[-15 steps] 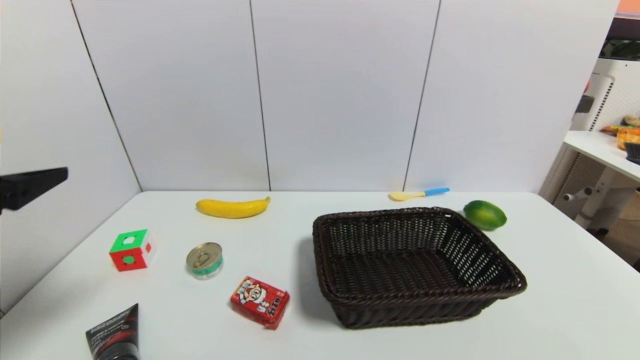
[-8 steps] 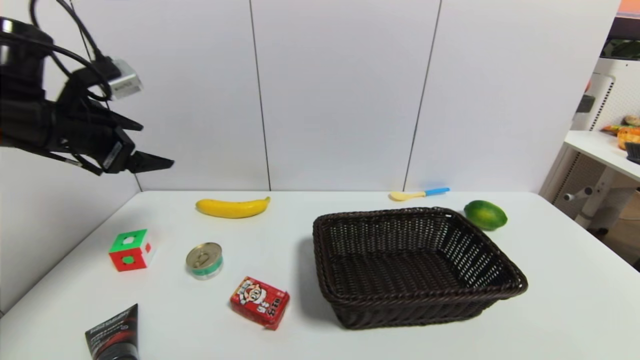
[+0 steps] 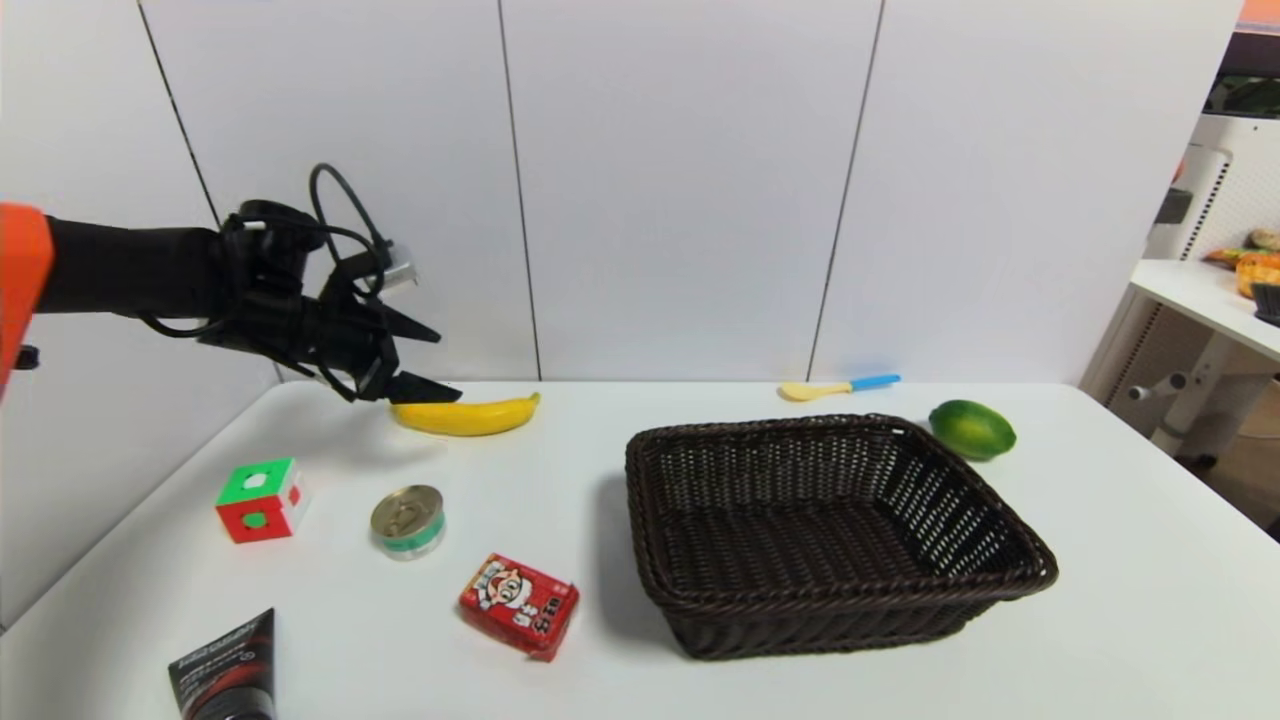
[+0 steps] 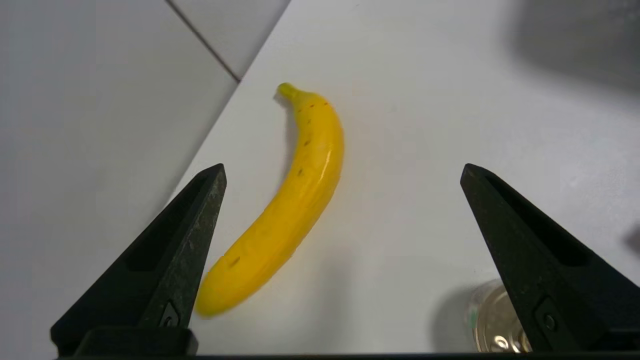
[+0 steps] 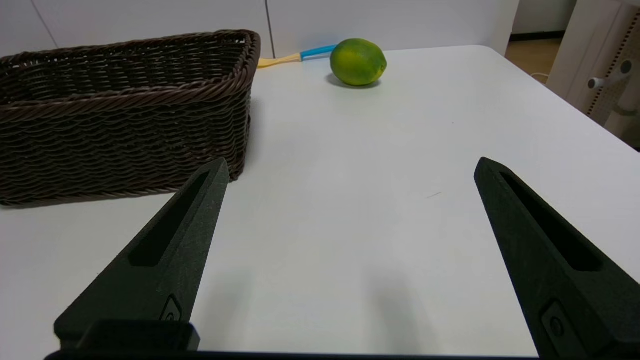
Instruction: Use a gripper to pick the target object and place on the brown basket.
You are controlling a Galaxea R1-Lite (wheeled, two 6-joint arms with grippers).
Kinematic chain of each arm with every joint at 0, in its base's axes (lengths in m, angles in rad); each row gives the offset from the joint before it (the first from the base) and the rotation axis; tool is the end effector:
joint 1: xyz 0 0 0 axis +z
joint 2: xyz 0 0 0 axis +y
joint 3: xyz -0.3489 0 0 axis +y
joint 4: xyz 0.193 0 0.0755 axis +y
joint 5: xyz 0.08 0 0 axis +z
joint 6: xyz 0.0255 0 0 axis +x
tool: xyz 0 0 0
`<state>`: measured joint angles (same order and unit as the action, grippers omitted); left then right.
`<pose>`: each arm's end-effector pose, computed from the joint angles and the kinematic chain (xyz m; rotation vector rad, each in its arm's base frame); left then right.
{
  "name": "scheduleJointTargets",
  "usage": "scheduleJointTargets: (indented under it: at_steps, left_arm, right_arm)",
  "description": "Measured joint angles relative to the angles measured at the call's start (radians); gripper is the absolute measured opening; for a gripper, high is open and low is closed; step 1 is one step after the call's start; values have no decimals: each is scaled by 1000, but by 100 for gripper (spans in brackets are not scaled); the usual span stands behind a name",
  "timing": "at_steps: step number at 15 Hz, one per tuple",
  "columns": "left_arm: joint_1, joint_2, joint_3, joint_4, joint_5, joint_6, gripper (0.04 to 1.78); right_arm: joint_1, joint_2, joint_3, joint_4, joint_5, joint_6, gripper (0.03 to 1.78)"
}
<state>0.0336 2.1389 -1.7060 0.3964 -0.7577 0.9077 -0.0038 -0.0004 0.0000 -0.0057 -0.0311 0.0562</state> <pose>0.4615 -0.0020 0.2090 0.4988 0.4062 -0.9614 -0.0504 -0.0006 0.0761 0.0563 -0.0071 -0.0347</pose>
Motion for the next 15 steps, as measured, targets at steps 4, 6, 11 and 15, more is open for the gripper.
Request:
scheduleJointTargets:
  at_steps: [4,6,11,15]
  left_arm:
    - [1,127,-53,-1,-85,-19,169]
    - [3,169,-72,-2,-86,-23,169]
    - [3,253,-166,-8,-77,-17,169]
    - [3,298,-185,0,-77,-22,169]
  right_arm:
    - [0,0,0,0,0,0,170]
    - [0,0,0,0,0,0,170]
    - [0,0,0,0,0,0,170]
    - [0,0,0,0,0,0,170]
